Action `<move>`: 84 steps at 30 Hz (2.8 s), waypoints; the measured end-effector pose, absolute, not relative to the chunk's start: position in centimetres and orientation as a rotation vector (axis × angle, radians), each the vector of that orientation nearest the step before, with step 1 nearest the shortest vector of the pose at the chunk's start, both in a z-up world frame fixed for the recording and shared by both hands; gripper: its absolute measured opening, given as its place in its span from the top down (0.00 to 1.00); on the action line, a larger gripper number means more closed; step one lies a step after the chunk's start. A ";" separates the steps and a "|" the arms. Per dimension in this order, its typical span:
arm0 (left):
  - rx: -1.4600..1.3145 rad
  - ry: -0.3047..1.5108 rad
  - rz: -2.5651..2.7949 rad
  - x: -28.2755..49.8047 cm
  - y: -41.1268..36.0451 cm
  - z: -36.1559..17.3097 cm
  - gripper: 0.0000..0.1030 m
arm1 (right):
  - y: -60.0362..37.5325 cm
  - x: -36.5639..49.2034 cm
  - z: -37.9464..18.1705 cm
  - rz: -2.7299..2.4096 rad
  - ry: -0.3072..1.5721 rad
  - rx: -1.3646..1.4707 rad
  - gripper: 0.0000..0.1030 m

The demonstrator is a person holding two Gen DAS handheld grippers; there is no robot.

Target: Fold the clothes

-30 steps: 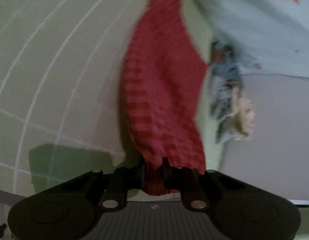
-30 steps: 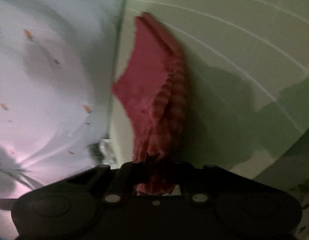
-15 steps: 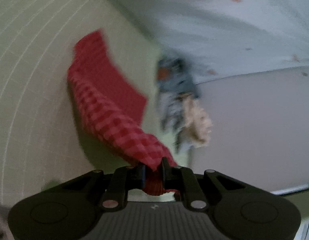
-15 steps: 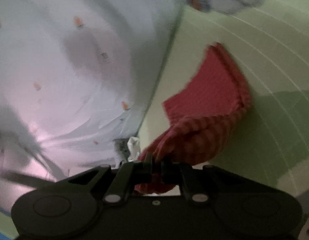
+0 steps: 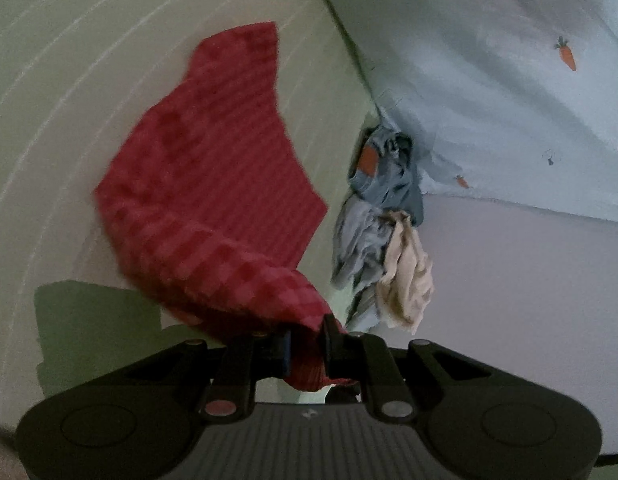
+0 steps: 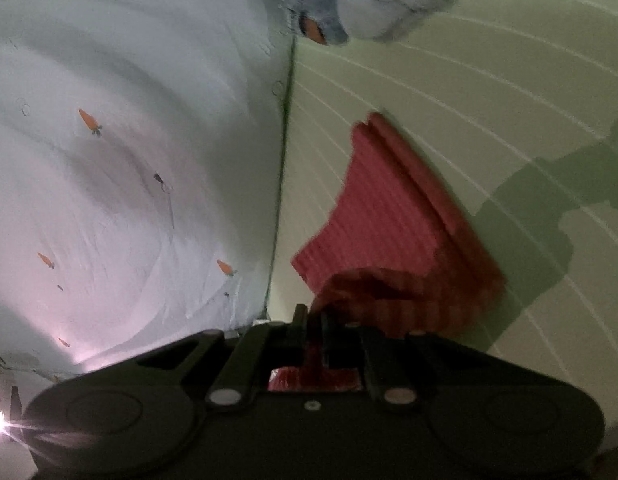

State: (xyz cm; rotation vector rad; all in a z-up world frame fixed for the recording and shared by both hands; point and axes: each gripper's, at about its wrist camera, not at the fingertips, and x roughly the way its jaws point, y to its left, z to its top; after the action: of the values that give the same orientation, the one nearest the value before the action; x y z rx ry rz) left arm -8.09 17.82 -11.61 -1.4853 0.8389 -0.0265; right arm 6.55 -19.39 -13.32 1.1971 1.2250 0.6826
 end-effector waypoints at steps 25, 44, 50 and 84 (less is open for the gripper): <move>-0.835 0.946 0.306 3.2 22.1 -13.7 0.45 | -6.4 15.9 -11.2 0.629 1.008 0.085 0.44; -0.386 1.031 0.375 2.1 17.8 -13.8 0.18 | -5.5 13.6 -13.6 0.482 1.031 -0.174 0.08; -0.359 1.041 0.345 2.3 16.7 -14.5 0.06 | -3.9 12.6 -13.9 0.526 1.039 -0.258 0.03; -0.272 0.780 0.582 -7.9 6.2 -2.2 0.93 | -3.2 4.0 -1.5 1.104 0.778 -0.165 0.94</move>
State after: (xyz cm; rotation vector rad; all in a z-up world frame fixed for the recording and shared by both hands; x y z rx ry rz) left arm -7.87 6.25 -2.20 -0.2720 0.7798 0.5823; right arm 4.04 -3.17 -1.49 -0.1646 0.7778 1.1044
